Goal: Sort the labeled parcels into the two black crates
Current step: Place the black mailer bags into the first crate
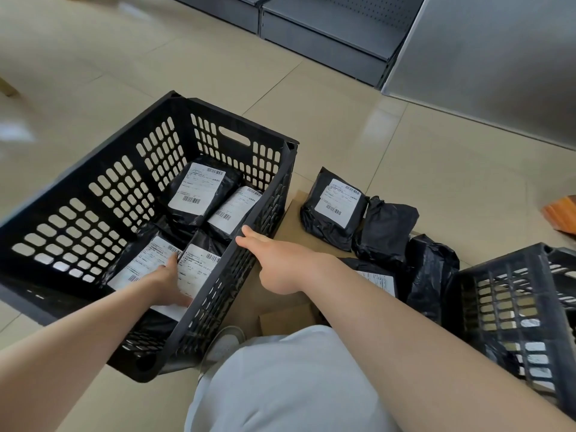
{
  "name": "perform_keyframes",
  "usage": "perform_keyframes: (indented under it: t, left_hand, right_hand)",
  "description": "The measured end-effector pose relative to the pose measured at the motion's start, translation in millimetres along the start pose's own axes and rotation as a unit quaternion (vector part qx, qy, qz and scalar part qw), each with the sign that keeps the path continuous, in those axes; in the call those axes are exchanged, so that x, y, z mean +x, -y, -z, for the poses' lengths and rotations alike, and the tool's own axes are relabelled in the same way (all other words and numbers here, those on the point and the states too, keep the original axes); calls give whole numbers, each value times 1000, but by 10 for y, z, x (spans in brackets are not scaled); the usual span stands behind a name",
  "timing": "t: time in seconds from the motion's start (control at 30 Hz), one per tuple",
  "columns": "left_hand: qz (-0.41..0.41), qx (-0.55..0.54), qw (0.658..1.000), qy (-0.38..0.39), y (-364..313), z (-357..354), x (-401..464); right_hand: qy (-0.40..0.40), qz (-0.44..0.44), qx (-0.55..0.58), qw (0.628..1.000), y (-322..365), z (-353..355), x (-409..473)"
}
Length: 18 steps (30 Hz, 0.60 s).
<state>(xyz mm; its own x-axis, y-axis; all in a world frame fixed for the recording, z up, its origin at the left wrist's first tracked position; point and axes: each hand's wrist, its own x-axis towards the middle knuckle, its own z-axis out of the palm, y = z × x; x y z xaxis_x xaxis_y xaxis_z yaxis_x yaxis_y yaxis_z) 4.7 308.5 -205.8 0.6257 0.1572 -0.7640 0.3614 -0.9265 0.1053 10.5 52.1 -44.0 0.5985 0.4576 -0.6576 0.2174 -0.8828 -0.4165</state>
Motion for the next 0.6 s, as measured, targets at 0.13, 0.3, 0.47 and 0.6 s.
perform_keyframes:
  t: [0.13,0.3,0.47,0.6]
  left_hand:
    - [-6,20,998,-53,-48,-33,-64]
    - [-43,143,981,-127,-166,-81,-185]
    - [-23,91,987,-129,-222,-58,-203]
    - [-44,-94,979,-178,-446,133,-242]
  right_hand:
    - [-18,33,1,999,-16,8,1]
    - [-29,40,-4,999,-77,-51,-4]
    - [-83,10,-3,997,-212,-47,-161]
    - [-152,-32,25,988,-463,-142,-396]
